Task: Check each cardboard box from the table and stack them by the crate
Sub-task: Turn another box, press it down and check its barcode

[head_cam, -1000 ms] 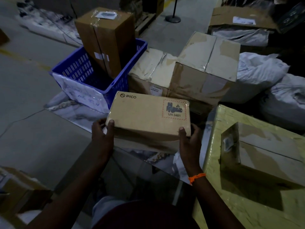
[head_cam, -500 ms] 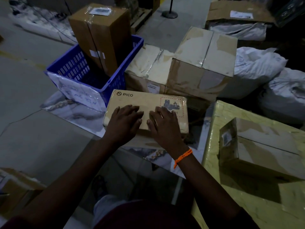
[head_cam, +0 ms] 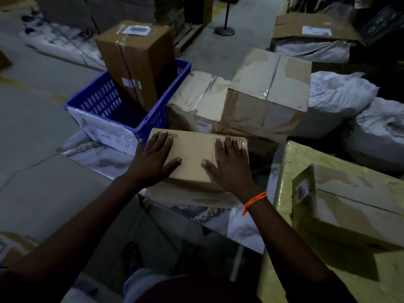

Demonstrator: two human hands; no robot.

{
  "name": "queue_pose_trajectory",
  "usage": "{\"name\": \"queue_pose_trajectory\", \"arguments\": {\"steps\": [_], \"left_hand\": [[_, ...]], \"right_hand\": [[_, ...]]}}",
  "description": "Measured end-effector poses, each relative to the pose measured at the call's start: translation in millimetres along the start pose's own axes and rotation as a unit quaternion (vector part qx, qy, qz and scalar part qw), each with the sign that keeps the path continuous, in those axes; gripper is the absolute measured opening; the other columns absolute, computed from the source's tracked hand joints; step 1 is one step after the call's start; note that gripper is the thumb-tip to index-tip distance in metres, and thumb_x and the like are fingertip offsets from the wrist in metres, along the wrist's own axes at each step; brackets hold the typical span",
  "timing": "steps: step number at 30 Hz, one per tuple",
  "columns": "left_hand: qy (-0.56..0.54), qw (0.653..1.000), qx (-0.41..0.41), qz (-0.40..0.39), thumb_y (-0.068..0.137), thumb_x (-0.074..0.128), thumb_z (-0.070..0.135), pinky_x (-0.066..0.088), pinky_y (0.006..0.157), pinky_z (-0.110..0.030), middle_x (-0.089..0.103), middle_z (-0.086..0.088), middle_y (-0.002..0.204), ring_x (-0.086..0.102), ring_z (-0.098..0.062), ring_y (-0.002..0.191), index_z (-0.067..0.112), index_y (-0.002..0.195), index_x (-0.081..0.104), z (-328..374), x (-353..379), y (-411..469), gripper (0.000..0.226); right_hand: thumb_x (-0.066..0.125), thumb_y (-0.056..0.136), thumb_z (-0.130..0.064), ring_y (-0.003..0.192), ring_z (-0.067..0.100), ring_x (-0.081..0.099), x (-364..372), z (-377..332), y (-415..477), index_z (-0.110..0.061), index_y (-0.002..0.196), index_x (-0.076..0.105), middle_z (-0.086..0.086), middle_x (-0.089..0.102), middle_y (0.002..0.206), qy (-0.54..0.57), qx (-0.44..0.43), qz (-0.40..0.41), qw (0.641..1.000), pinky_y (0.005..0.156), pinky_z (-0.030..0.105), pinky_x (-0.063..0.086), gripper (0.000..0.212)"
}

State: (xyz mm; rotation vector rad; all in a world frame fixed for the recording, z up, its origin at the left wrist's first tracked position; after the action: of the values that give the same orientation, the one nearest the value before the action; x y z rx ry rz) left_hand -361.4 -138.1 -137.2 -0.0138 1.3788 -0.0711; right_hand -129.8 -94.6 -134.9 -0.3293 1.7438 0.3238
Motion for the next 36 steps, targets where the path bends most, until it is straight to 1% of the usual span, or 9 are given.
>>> {"name": "queue_pose_trajectory", "arguments": {"steps": [9, 13, 17, 20, 22, 24, 27, 30, 36], "left_hand": [[0.010, 1.000, 0.011, 0.026, 0.095, 0.008, 0.075, 0.004, 0.124, -0.056, -0.005, 0.000, 0.171, -0.007, -0.020, 0.157, 0.027, 0.163, 0.002, -2, 7, -1, 0.083], [-0.012, 0.999, -0.004, 0.050, 0.093, 0.013, 0.077, 0.009, 0.126, -0.053, -0.001, -0.006, 0.171, -0.007, -0.023, 0.157, 0.020, 0.163, 0.010, -2, 5, -3, 0.091], [-0.074, 0.991, -0.057, 0.091, 0.095, 0.032, 0.077, -0.007, 0.121, -0.038, -0.010, -0.006, 0.170, -0.020, -0.020, 0.154, 0.016, 0.163, 0.007, -4, 0, -12, 0.094], [-0.179, 0.962, -0.148, 0.146, 0.094, 0.050, 0.069, 0.015, 0.122, -0.045, 0.003, -0.006, 0.171, 0.005, -0.027, 0.157, 0.022, 0.162, 0.010, -16, 1, -25, 0.093], [-0.270, 0.928, -0.198, 0.164, 0.090, 0.054, 0.072, 0.037, 0.110, -0.045, 0.031, -0.010, 0.162, 0.035, -0.031, 0.145, 0.021, 0.157, 0.023, -23, 1, -34, 0.090], [-0.316, 0.914, -0.197, 0.159, 0.089, 0.056, 0.069, 0.040, 0.095, -0.035, 0.049, -0.008, 0.149, 0.051, -0.029, 0.131, 0.021, 0.150, 0.035, -21, -1, -43, 0.081], [-0.363, 0.899, -0.160, 0.185, 0.084, 0.059, 0.067, 0.043, 0.090, -0.030, 0.055, -0.003, 0.141, 0.055, -0.020, 0.121, 0.022, 0.146, 0.043, -19, -8, -58, 0.079], [-0.377, 0.888, -0.147, 0.216, 0.085, 0.067, 0.060, 0.044, 0.089, -0.029, 0.055, -0.003, 0.140, 0.054, -0.015, 0.118, 0.019, 0.146, 0.042, -22, -11, -67, 0.078], [-0.401, 0.876, -0.122, 0.241, 0.073, 0.076, 0.061, 0.053, 0.096, -0.044, 0.048, -0.003, 0.145, 0.053, -0.018, 0.125, 0.022, 0.147, 0.038, -37, 2, -83, 0.091]], "right_hand": [[0.010, 0.093, -0.077, 0.159, 0.031, 0.005, 3, -2, -5, -0.020, 0.165, 0.011, 0.015, 0.005, 0.172, -0.009, -0.010, 0.016, 1.000, 0.125, 0.051, 0.000, 0.092], [0.034, 0.097, -0.071, 0.157, 0.031, 0.012, -7, -1, -7, -0.017, 0.163, 0.023, 0.015, 0.013, 0.171, 0.028, 0.016, 0.055, 0.998, 0.125, 0.052, 0.008, 0.086], [0.059, 0.097, -0.054, 0.155, 0.036, 0.018, -18, 19, -20, -0.012, 0.162, 0.025, 0.018, 0.017, 0.169, 0.161, 0.154, 0.138, 0.965, 0.122, 0.059, 0.022, 0.084], [0.062, 0.096, -0.054, 0.147, 0.040, 0.033, -16, 28, -23, -0.010, 0.163, 0.014, 0.019, 0.023, 0.167, 0.236, 0.216, 0.105, 0.941, 0.111, 0.050, 0.040, 0.093], [0.064, 0.092, -0.057, 0.139, 0.042, 0.042, -15, 28, -26, -0.012, 0.163, 0.013, 0.020, 0.033, 0.161, 0.275, 0.222, 0.105, 0.930, 0.105, 0.051, 0.047, 0.099], [0.058, 0.084, -0.068, 0.133, 0.043, 0.047, -14, 27, -33, -0.016, 0.164, 0.011, 0.021, 0.039, 0.154, 0.301, 0.222, 0.110, 0.921, 0.100, 0.055, 0.050, 0.107], [0.058, 0.077, -0.073, 0.131, 0.042, 0.048, -10, 27, -43, -0.024, 0.164, 0.007, 0.020, 0.038, 0.151, 0.317, 0.211, 0.107, 0.919, 0.100, 0.056, 0.050, 0.112], [0.079, 0.083, -0.050, 0.136, 0.038, 0.042, -16, 25, -46, -0.021, 0.165, 0.008, 0.018, 0.033, 0.151, 0.324, 0.187, 0.124, 0.919, 0.106, 0.051, 0.046, 0.113], [0.088, 0.079, -0.030, 0.134, 0.024, 0.036, -15, 22, -60, -0.017, 0.165, 0.010, 0.013, 0.027, 0.149, 0.316, 0.154, 0.139, 0.926, 0.101, 0.025, 0.032, 0.117]]}}
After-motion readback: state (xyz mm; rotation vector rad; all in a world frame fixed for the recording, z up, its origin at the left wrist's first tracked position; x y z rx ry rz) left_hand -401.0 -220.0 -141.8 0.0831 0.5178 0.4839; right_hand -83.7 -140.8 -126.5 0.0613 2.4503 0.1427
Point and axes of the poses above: each hand's wrist, its own y-axis towards the middle knuckle, its own x-axis out of the palm, z = x × y, the point moved 7 cm from there along y, towards the middle knuckle
